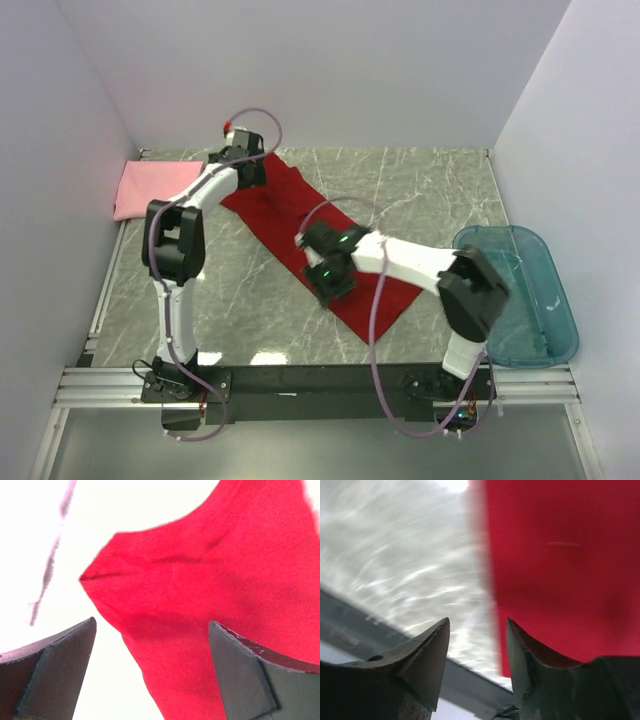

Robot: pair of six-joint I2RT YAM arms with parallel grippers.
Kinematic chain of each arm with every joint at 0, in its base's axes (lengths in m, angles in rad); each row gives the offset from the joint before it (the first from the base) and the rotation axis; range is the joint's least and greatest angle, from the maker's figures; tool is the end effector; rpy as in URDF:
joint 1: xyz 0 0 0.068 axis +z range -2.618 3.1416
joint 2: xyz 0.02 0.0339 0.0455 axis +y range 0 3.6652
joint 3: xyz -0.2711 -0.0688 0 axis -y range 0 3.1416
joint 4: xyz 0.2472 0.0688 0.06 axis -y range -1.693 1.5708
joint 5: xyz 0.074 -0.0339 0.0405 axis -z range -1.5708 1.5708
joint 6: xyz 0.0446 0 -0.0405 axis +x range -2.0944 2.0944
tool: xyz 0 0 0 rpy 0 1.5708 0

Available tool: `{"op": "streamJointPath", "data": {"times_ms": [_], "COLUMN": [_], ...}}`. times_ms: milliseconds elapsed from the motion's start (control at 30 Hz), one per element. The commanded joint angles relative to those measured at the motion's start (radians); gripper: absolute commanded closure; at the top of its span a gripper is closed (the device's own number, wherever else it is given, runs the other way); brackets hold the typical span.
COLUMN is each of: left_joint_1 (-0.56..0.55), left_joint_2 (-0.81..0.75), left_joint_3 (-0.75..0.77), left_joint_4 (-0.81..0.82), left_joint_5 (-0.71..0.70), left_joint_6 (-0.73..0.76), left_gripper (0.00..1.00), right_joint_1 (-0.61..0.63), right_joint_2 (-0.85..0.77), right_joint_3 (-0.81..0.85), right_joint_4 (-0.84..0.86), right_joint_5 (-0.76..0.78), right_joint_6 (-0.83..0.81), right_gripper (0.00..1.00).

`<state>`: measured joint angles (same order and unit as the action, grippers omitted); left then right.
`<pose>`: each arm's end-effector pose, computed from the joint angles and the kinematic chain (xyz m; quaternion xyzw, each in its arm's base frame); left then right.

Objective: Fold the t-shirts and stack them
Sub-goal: Fold the tshirt

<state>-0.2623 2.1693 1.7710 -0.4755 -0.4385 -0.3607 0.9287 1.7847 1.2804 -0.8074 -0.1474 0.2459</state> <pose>0.4852 -0.1107 0.2092 -0.1193 0.9126 0.0924 0.3799 0.2063 0.2868 0.1973 -0.3401 0.9287 0.1322 0.0668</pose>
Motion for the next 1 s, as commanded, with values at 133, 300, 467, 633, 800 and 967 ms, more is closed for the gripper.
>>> {"op": "streamJointPath", "data": {"times_ms": [133, 300, 467, 633, 800, 967], "left_joint_1": [-0.009, -0.058, -0.072, -0.072, -0.071, -0.063], "left_joint_2": [-0.226, -0.236, -0.185, -0.082, 0.009, 0.082], "left_joint_3": [-0.031, -0.103, -0.159, -0.114, -0.085, -0.044], "left_joint_4": [-0.004, -0.012, 0.024, -0.012, -0.035, -0.066], "left_joint_5": [-0.002, 0.058, 0.072, 0.070, 0.084, 0.093], "left_joint_6": [-0.225, -0.310, -0.366, -0.356, -0.351, -0.330], "left_gripper": [0.01, 0.03, 0.16, 0.19, 0.19, 0.17], "right_joint_1": [-0.229, -0.289, -0.298, -0.298, -0.288, -0.216], "right_joint_2": [-0.085, -0.031, 0.014, 0.067, 0.097, 0.117], "right_joint_3": [-0.093, -0.102, -0.095, -0.108, -0.121, -0.110], "right_joint_4": [0.080, 0.132, 0.149, 0.142, 0.117, 0.073], "right_joint_5": [0.140, 0.146, 0.135, 0.106, 0.060, 0.022], "right_joint_6": [0.015, 0.009, -0.017, -0.040, -0.040, -0.057], "right_gripper": [0.39, 0.36, 0.37, 0.39, 0.42, 0.46]}}
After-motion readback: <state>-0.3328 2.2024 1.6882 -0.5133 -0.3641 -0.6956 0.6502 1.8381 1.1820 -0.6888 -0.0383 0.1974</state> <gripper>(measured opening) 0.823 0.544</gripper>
